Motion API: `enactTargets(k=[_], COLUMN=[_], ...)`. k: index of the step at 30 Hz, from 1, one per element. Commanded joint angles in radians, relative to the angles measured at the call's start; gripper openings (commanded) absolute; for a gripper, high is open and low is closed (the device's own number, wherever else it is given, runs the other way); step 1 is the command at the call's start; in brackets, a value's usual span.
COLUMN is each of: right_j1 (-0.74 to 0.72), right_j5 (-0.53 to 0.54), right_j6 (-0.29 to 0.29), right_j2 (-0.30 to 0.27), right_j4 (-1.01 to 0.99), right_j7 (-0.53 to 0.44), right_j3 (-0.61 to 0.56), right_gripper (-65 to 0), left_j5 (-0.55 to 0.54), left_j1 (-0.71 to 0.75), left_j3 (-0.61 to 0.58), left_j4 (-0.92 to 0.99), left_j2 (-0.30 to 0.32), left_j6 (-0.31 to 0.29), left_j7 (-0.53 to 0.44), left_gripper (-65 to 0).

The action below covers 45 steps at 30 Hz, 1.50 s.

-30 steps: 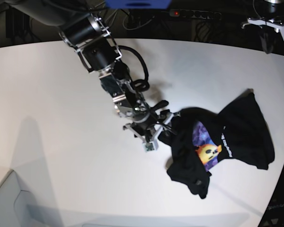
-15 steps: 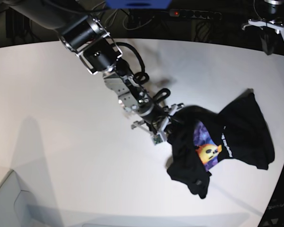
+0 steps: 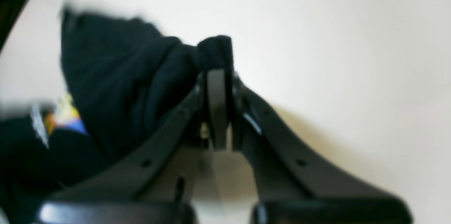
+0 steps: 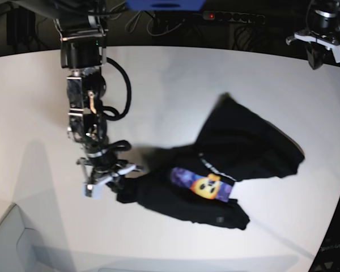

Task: Layout the t-shirt on the table in an organized manner, then fold the t-shirt properly
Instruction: 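Drag the grasped shirt edge with the right gripper to spread it, then grasp another shirt edge with the left gripper, pull away from right gripper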

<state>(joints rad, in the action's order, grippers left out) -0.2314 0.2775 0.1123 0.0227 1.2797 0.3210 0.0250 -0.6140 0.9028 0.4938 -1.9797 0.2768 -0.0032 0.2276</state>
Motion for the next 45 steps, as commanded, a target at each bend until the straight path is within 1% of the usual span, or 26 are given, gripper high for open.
enactTargets(k=[1, 4, 6, 8, 10, 12, 13, 14, 16, 18, 20, 23, 25, 28, 30, 34, 40, 45], right_j1=[0.016, 0.059, 0.088, 0.12, 0.146, 0.165, 0.174, 0.181, 0.198, 0.212, 0.224, 0.231, 0.234, 0.237, 0.238, 0.24, 0.246, 0.246], right_j5=[0.006, 0.006, 0.004, 0.004, 0.004, 0.004, 0.004, 0.004, 0.004, 0.002, 0.002, 0.002, 0.002, 0.001, 0.001, 0.001, -0.001, -0.001], right_j6=[0.003, 0.008, 0.008, 0.008, 0.008, 0.008, 0.008, 0.008, 0.008, 0.008, 0.008, 0.007, 0.007, 0.007, 0.007, 0.007, 0.007, 0.007], right_j2=[0.007, 0.019, 0.015, 0.013, 0.013, 0.013, 0.013, 0.013, 0.012, 0.01, -0.005, -0.008, -0.014, -0.016, -0.033, -0.037, -0.048, -0.051], right_j4=[0.025, 0.041, 0.041, 0.044, 0.045, 0.045, 0.045, 0.045, 0.045, 0.045, 0.045, 0.045, 0.047, 0.045, 0.045, 0.044, 0.042, 0.041], right_j7=[0.013, 0.065, 0.088, 0.088, 0.089, 0.091, 0.091, 0.092, 0.092, 0.092, 0.092, 0.092, 0.094, 0.094, 0.094, 0.094, 0.094, 0.094], right_j3=[0.049, 0.149, 0.157, 0.157, 0.158, 0.16, 0.16, 0.16, 0.16, 0.16, 0.157, 0.154, 0.154, 0.154, 0.154, 0.154, 0.152, 0.152], right_gripper=[-65.0, -65.0, -65.0, -65.0, -65.0, -65.0, -65.0, -65.0, -65.0, -65.0, -65.0, -65.0, -65.0, -65.0, -65.0, -65.0, -65.0, -65.0], left_j5=[-0.005, -0.007, -0.007, -0.007, -0.007, -0.007, -0.007, -0.007, -0.007, -0.007, -0.005, 0.004, 0.004, 0.004, -0.004, -0.005, -0.005, 0.001], left_j1=[-0.014, -0.041, -0.07, -0.109, -0.152, -0.213, -0.245, -0.284, -0.357, -0.411, -0.457, -0.526, -0.551, -0.589, -0.618, -0.663, -0.699, -0.738], left_j3=[0.009, 0.001, -0.02, -0.067, -0.111, -0.149, -0.168, -0.188, -0.232, -0.243, -0.24, -0.24, -0.244, -0.249, -0.249, -0.249, -0.251, -0.321], left_j4=[-0.019, -0.019, -0.019, -0.019, -0.019, -0.017, -0.014, -0.013, -0.01, -0.01, -0.008, -0.005, 0.018, 0.09, 0.161, 0.285, 0.369, 0.434], left_j2=[0.016, 0.016, 0.014, 0.016, 0.019, 0.016, 0.014, 0.014, 0.005, -0.026, -0.066, -0.124, -0.143, -0.153, -0.153, -0.153, -0.155, -0.153], left_j6=[0.001, 0.002, 0.002, 0.002, 0.001, 0.001, 0.001, 0.006, 0.006, 0.001, -0.001, -0.001, -0.001, -0.001, -0.001, -0.001, -0.002, -0.002], left_j7=[-0.038, -0.038, -0.038, -0.026, 0.036, 0.125, 0.172, 0.234, 0.347, 0.458, 0.528, 0.594, 0.611, 0.614, 0.614, 0.609, 0.606, 0.605], left_gripper=[-64.9, -64.7, -64.6, -64.5, -64.5, -64.1, -62.8, -60.3, -52.3, -43.9, -37.7, -31.5, -29.6, -29.6, -29.6, -29.7, -29.7, -29.9])
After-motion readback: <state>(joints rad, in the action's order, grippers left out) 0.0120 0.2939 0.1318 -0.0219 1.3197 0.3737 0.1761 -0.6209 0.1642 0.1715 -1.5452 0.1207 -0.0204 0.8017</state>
